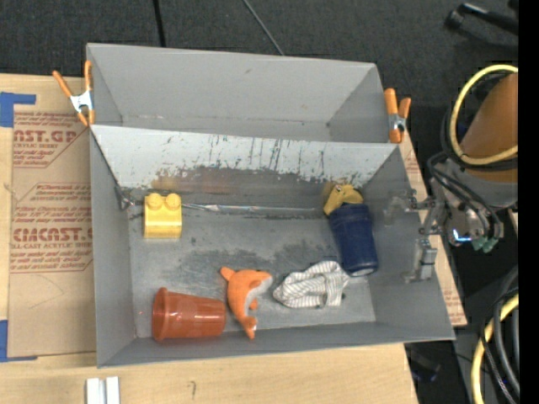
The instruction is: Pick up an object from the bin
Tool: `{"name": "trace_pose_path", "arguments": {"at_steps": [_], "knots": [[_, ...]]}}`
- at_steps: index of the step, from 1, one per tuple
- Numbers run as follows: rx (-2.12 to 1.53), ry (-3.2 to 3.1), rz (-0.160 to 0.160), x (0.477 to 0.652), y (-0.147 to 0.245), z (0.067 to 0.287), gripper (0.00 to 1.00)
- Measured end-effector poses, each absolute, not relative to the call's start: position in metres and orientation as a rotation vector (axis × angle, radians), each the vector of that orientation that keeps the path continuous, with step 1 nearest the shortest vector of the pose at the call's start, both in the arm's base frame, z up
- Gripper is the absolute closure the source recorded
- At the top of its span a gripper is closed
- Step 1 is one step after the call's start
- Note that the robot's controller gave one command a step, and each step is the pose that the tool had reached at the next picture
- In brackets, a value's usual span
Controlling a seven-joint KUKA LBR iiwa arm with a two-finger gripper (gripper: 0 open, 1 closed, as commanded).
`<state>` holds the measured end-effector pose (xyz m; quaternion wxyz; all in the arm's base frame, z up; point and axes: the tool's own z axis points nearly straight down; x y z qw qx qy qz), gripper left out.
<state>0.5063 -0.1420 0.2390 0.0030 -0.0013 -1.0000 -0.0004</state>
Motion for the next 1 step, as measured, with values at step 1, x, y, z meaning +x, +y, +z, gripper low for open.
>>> {"name": "trace_pose_path", "arguments": {"at_steps": [1], "knots": [[0.000, -3.144, 0.002, 0.5079, -0.1412, 0.2437, 0.00]]}}
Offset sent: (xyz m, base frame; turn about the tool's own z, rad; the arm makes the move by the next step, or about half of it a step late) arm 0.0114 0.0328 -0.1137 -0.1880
